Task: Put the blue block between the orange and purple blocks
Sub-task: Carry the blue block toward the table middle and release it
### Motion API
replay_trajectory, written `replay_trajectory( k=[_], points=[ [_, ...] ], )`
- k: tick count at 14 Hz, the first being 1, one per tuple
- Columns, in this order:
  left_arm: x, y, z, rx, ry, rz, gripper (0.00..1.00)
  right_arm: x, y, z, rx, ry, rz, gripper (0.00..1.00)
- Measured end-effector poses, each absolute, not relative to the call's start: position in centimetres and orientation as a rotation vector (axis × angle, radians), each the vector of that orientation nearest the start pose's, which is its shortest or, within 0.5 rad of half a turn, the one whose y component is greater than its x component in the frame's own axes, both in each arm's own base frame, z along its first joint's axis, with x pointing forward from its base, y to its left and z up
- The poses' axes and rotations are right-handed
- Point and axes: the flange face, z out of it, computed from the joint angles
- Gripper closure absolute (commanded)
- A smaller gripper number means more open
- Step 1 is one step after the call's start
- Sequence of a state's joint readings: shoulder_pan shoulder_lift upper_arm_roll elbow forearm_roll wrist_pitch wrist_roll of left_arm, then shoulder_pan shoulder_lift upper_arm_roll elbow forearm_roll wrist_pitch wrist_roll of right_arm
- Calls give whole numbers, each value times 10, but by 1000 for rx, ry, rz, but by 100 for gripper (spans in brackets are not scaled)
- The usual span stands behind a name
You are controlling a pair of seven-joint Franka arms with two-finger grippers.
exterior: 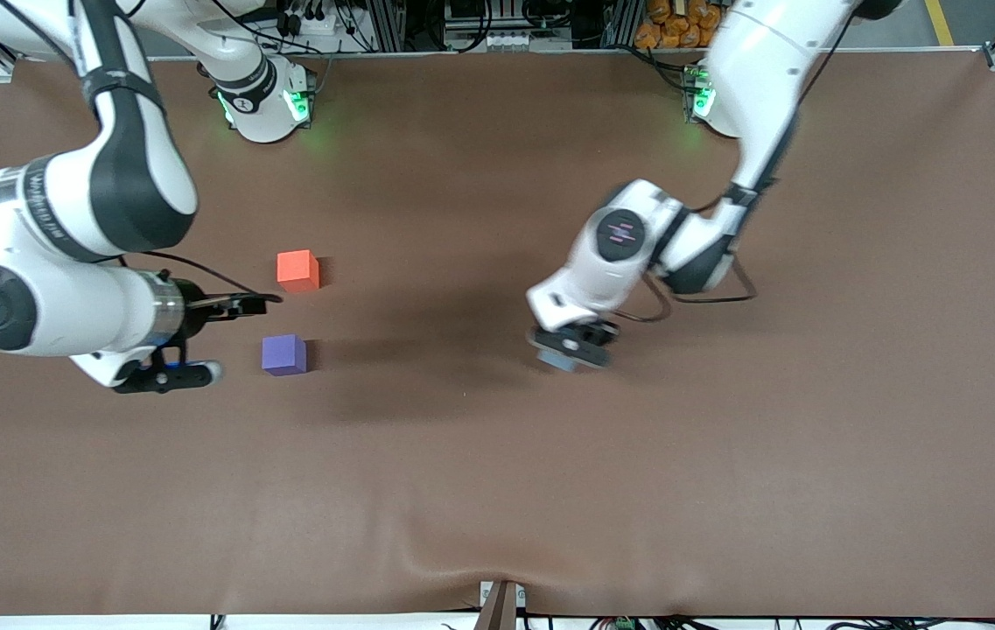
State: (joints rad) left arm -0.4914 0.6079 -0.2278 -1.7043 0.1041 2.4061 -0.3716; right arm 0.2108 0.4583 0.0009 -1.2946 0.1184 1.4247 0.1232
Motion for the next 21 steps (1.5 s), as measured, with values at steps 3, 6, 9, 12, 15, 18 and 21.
replay_trajectory(
  k=[3,6,9,12,15,18,21],
  points=[
    [488,-514,251,-3173,667,-48,100,637,152,447,-3031,-128,545,0],
    [450,-558,223,-3159,696,3,100,636,151,422,-3035,-114,503,0],
    [441,-570,207,-3163,652,29,0,625,154,407,-3037,-121,482,0],
    [440,-576,212,-3185,572,21,0,620,155,412,-3038,-124,473,0],
    [457,-568,236,-3178,527,17,0,614,172,415,-3040,-164,469,0],
    [498,-523,316,-3136,401,35,0,608,188,414,-3042,-202,474,0],
    [568,-401,424,-3113,182,26,0,601,212,413,-3052,-163,481,0]
  ],
)
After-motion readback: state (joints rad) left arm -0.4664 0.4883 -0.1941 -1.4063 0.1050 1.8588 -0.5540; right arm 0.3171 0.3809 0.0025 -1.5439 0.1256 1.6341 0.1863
